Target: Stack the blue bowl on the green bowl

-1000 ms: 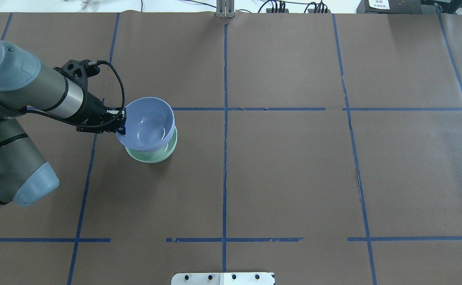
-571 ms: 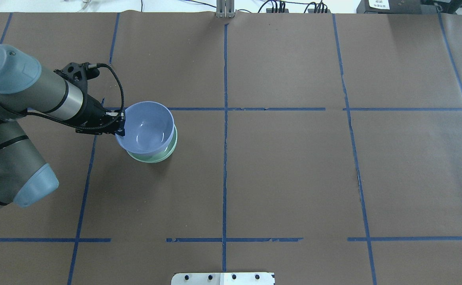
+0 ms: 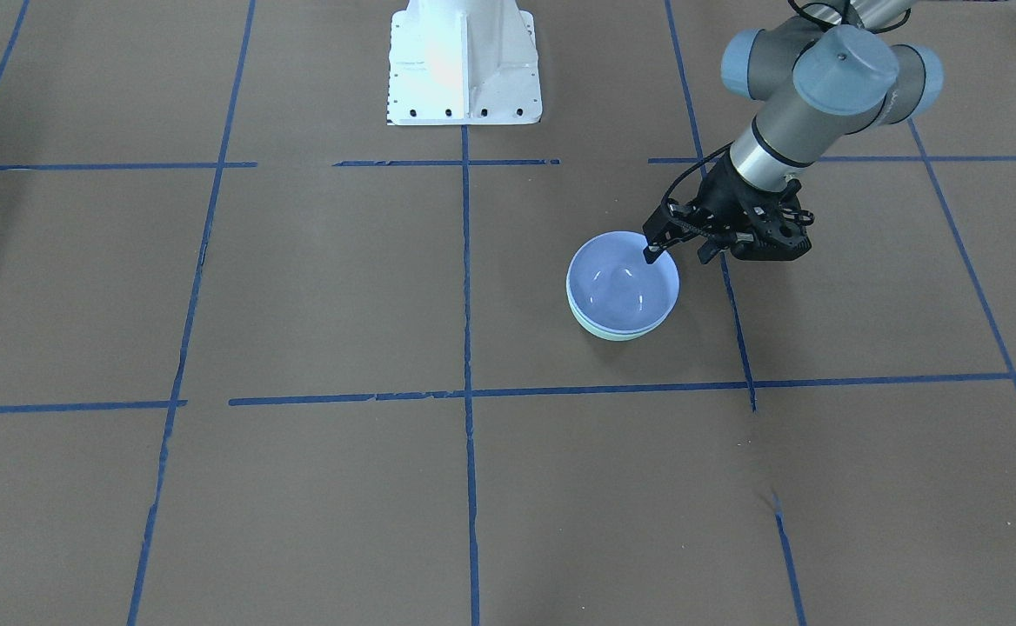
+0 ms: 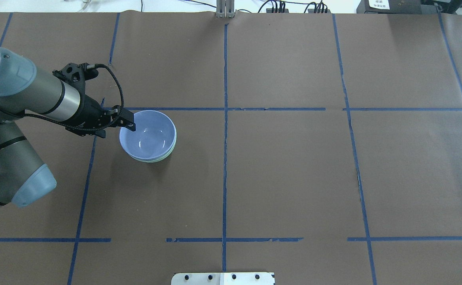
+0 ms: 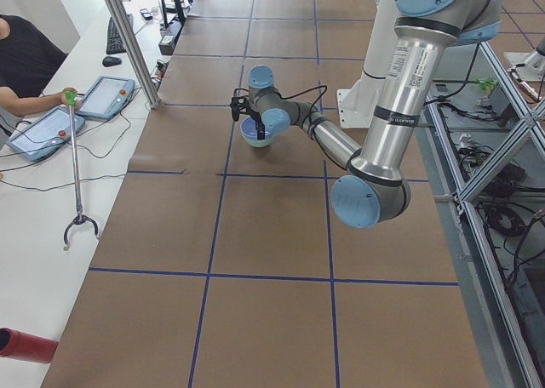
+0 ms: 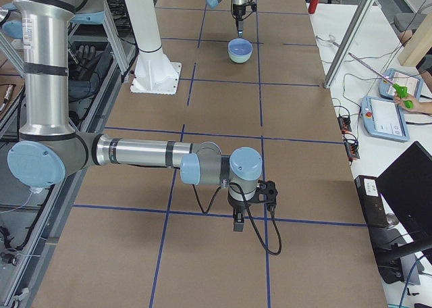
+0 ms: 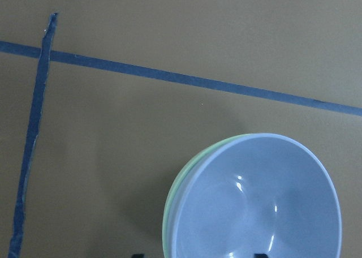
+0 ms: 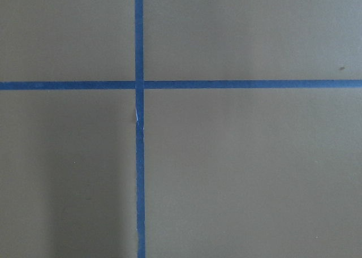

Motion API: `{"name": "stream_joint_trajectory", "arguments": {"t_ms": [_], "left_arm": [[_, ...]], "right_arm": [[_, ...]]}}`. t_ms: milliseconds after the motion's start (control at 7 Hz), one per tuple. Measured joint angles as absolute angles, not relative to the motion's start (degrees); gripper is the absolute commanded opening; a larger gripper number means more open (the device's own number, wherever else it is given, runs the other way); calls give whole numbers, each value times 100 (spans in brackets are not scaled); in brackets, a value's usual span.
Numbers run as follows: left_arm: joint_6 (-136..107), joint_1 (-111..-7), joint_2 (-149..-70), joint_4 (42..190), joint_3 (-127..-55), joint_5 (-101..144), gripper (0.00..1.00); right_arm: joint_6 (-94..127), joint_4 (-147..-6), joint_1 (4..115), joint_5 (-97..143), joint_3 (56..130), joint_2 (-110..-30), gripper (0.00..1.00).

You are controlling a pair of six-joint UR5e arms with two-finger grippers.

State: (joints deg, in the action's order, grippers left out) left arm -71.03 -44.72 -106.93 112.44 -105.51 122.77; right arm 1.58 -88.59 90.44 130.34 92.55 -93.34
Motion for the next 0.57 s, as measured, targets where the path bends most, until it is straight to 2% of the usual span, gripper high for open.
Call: {"name": "stream_joint_trajectory", "arguments": {"t_ms": [286,571], "left_arm": [[-5994,-4914,-10502,11130,-10753,12321,100],[-4323,-5813,-10342,10530,-10809,12635,100]], "right_arm": [[158,-8859,9044,13036,9255,-9334,100],[158,-8859,9044,13036,9255,-9334,100]]}}
